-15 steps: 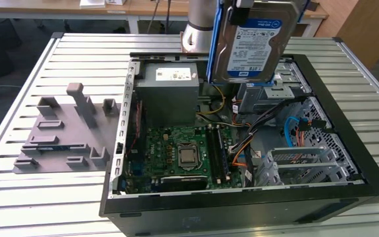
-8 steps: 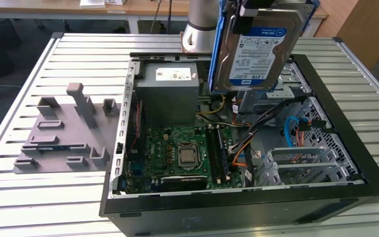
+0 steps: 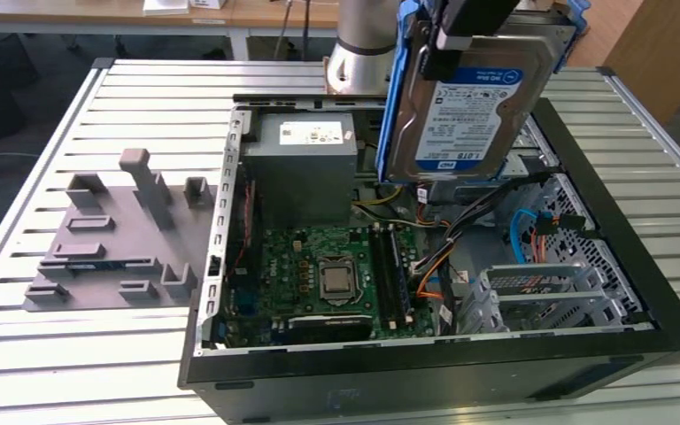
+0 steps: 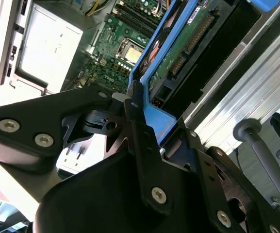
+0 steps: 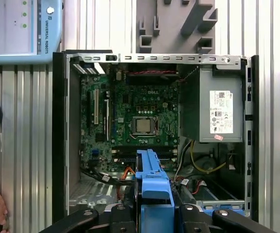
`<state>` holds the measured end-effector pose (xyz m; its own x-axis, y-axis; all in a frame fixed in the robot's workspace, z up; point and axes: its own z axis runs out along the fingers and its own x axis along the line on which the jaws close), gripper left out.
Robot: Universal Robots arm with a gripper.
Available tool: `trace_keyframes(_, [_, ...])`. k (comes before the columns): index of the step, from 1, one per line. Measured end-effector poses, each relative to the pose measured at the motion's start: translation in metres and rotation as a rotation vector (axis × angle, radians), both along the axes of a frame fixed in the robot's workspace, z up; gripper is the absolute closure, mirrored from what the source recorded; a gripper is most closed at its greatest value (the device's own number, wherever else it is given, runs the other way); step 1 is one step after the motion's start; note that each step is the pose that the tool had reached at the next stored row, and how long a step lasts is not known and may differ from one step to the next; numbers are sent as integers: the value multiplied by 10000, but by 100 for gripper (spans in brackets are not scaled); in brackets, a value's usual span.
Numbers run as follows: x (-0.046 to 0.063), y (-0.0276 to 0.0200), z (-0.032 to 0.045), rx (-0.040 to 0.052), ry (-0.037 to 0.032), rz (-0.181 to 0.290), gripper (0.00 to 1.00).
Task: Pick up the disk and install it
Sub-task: 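Insert the disk into the insertion slot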
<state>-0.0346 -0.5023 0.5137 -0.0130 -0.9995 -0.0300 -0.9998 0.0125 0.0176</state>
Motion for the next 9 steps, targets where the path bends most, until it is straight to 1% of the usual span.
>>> trace_keyframes(4, [2, -109, -9, 1, 0, -4, 64])
trace_keyframes(9, [6, -231, -23, 1, 0, -8, 64])
